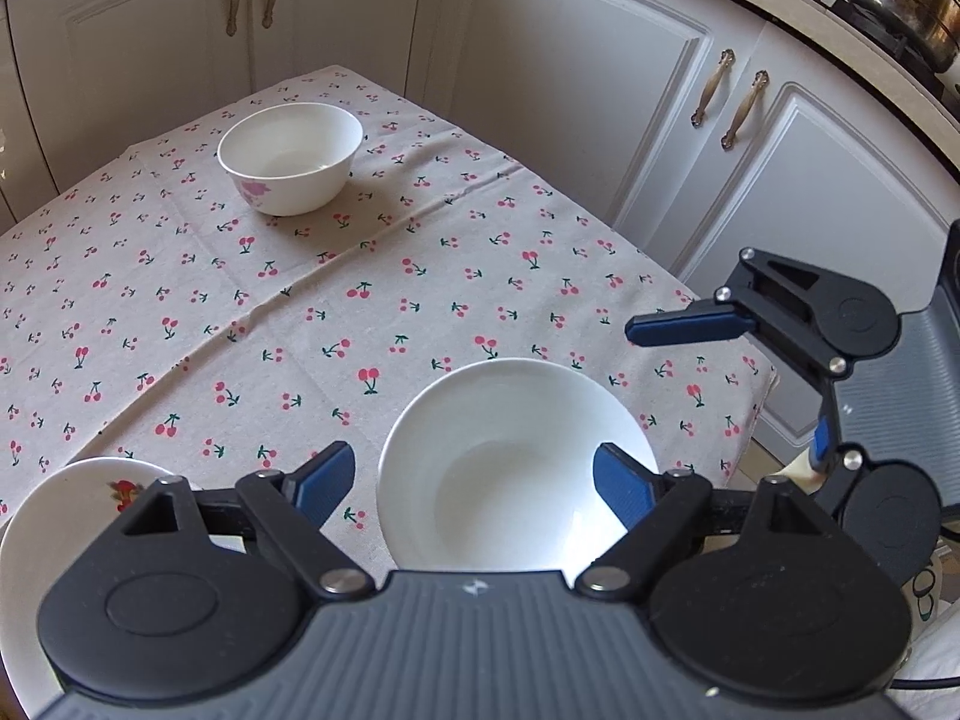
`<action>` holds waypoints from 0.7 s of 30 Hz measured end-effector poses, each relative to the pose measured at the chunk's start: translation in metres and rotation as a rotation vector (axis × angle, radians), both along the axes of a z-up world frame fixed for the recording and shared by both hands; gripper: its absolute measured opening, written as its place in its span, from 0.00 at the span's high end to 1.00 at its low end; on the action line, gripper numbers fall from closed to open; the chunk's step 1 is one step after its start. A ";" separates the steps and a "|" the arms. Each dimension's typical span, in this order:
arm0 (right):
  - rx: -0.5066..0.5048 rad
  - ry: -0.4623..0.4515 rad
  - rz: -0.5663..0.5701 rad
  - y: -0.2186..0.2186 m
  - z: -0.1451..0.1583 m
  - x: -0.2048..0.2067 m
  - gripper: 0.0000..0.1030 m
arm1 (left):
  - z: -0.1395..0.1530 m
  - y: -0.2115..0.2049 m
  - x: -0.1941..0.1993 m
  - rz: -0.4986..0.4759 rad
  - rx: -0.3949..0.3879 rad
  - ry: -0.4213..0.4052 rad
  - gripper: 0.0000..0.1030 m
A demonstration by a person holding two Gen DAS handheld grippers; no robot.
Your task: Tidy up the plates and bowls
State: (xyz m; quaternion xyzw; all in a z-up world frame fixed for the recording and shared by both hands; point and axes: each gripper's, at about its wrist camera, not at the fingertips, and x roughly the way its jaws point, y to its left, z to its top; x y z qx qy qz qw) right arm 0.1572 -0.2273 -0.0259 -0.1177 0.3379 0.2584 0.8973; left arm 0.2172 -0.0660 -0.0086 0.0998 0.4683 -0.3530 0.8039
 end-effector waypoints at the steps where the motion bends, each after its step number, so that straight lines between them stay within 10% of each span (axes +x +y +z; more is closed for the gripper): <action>1: 0.000 0.004 -0.002 -0.001 -0.002 -0.001 0.00 | 0.000 0.000 0.000 -0.002 0.000 0.000 0.16; 21: 0.021 -0.020 -0.029 -0.020 0.015 0.033 0.00 | 0.018 -0.003 0.035 0.009 -0.001 -0.053 0.12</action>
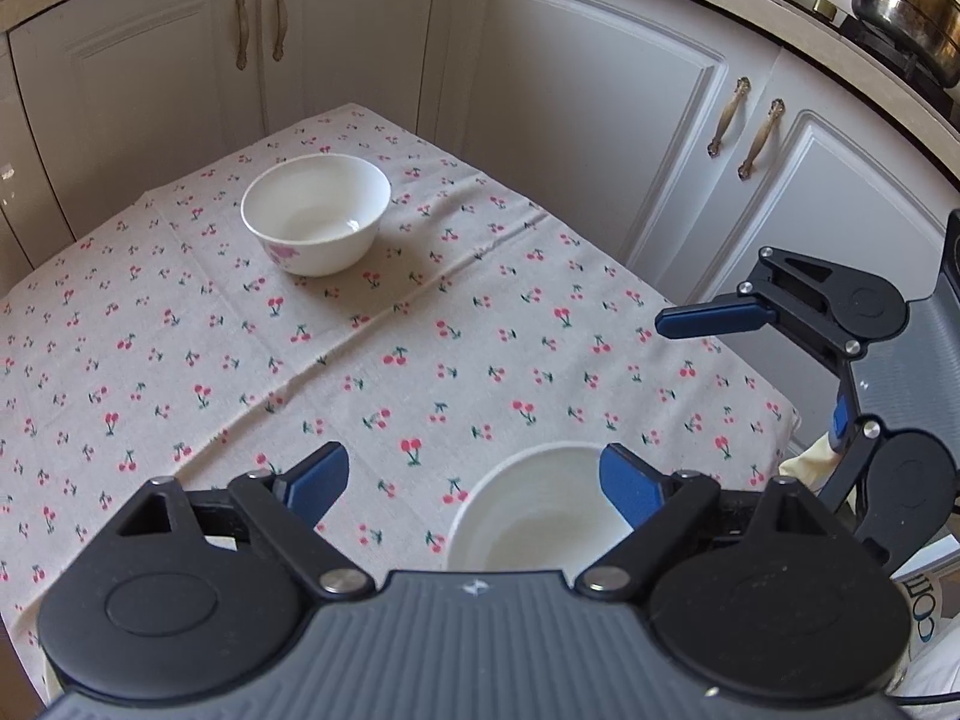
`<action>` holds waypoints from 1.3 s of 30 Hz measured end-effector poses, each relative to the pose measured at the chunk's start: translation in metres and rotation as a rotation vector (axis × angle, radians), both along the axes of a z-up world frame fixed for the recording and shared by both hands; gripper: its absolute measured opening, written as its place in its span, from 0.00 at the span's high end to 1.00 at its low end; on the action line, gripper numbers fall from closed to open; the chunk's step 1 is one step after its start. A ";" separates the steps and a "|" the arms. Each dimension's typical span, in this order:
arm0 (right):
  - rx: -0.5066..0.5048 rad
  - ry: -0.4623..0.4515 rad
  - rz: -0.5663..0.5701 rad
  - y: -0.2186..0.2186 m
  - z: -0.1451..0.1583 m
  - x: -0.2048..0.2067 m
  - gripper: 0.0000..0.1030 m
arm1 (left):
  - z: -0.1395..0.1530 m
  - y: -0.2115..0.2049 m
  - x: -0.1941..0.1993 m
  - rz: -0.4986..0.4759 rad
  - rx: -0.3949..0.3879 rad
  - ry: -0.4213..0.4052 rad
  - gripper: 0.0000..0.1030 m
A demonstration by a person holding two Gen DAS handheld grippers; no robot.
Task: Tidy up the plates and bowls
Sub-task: 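Reach the left tool to the last white bowl and grasp its rim, then lift the white bowl off the cloth with the left tool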
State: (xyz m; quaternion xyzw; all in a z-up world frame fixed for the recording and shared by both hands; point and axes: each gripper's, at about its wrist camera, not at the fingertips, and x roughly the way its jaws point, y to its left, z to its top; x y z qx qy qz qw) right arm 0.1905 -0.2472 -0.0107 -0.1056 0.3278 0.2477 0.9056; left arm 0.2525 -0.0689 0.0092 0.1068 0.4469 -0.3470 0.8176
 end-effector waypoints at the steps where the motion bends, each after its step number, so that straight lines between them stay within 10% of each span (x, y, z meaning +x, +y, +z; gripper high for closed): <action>1: 0.000 -0.002 -0.002 -0.001 0.001 0.004 0.00 | 0.001 -0.001 0.004 0.001 0.000 -0.004 0.12; 39: -0.039 0.044 0.081 -0.009 -0.039 0.212 0.00 | -0.051 -0.043 0.204 0.146 0.005 0.008 0.11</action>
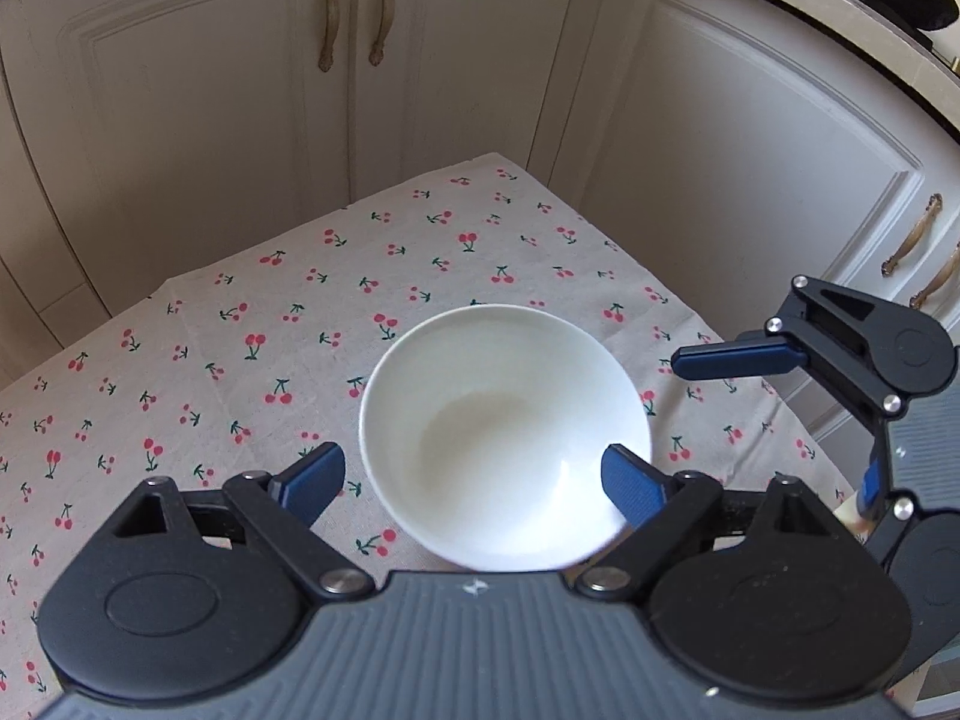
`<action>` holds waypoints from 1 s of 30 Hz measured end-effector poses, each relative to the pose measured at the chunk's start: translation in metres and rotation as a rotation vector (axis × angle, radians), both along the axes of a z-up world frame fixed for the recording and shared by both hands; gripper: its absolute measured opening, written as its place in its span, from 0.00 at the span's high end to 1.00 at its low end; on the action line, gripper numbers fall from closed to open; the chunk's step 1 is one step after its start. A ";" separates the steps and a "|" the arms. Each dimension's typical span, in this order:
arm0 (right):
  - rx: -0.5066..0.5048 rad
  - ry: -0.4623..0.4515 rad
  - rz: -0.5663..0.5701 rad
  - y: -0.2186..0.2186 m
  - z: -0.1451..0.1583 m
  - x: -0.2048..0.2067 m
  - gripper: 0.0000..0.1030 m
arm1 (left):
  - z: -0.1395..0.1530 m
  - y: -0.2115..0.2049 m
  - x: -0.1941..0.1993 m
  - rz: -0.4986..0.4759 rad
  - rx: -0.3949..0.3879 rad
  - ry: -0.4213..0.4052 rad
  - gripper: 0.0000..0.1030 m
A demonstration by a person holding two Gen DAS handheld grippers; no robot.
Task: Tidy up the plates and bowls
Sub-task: 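Lift the white bowl off the cloth with the left tool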
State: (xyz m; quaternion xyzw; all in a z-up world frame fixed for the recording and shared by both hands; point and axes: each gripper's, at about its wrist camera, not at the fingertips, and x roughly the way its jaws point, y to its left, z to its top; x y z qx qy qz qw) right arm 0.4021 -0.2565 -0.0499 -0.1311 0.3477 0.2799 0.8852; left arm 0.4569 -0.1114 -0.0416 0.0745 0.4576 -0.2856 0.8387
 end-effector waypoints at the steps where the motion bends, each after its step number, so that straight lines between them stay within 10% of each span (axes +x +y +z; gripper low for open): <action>1: 0.003 0.008 -0.002 0.000 -0.002 0.004 0.00 | -0.001 0.000 0.003 0.003 -0.010 0.009 0.11; 30: -0.056 -0.011 0.001 0.021 -0.016 0.020 0.11 | -0.013 -0.005 0.023 -0.038 -0.040 0.063 0.21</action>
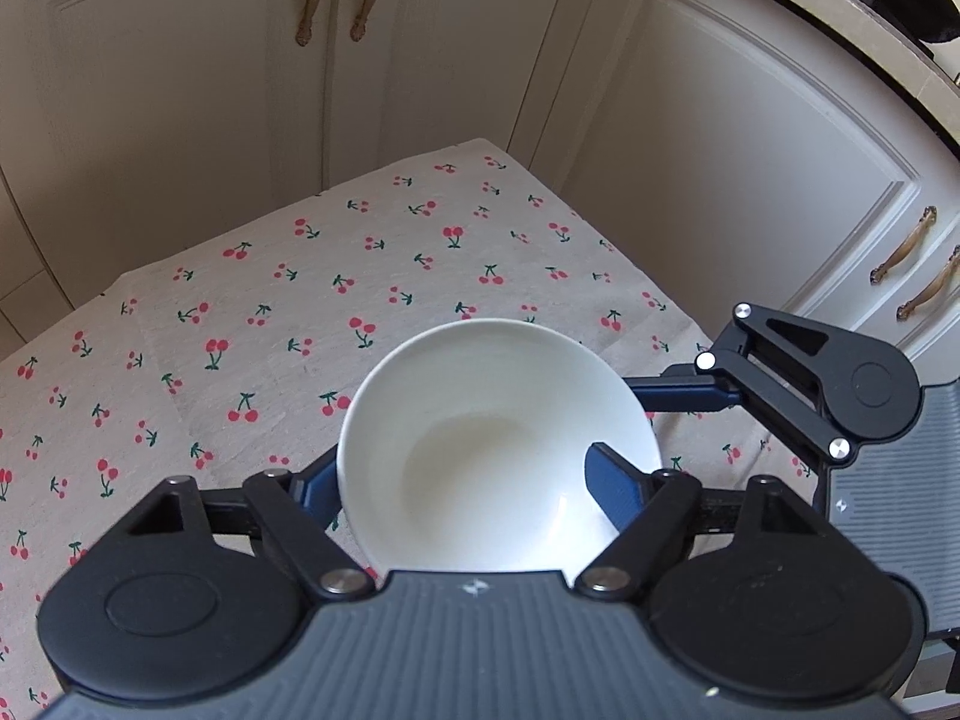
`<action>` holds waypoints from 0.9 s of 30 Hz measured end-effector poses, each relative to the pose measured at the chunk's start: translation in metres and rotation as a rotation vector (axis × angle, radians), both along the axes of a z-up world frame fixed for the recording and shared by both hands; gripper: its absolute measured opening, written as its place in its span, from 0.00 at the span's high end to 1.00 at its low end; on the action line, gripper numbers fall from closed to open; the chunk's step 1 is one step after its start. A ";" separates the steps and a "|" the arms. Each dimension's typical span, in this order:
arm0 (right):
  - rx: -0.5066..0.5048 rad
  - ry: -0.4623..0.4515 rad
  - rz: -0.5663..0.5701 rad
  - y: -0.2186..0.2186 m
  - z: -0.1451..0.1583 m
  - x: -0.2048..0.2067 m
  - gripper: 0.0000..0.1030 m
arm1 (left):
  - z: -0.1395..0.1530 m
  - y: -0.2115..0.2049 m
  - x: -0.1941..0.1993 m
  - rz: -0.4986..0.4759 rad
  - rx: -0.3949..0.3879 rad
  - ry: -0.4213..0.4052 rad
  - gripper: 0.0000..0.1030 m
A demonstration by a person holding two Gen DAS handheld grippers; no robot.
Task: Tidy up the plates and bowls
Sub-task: 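Lift the white bowl off the cloth with the left tool, then carry the bowl with the left tool and lower it onto the bowl stack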
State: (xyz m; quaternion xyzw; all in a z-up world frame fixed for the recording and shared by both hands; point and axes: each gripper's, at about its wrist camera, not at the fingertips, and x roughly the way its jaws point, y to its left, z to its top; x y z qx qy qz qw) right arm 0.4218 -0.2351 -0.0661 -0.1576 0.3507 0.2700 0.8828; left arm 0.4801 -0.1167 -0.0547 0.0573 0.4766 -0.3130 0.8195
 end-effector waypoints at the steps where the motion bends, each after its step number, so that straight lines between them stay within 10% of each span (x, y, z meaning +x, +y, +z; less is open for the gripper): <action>1: -0.002 -0.001 0.001 0.000 0.000 0.000 0.11 | 0.000 0.000 0.001 -0.001 -0.002 -0.003 0.21; 27: 0.002 -0.008 -0.006 -0.002 0.004 -0.008 0.11 | 0.008 -0.004 -0.005 -0.111 0.007 -0.052 0.21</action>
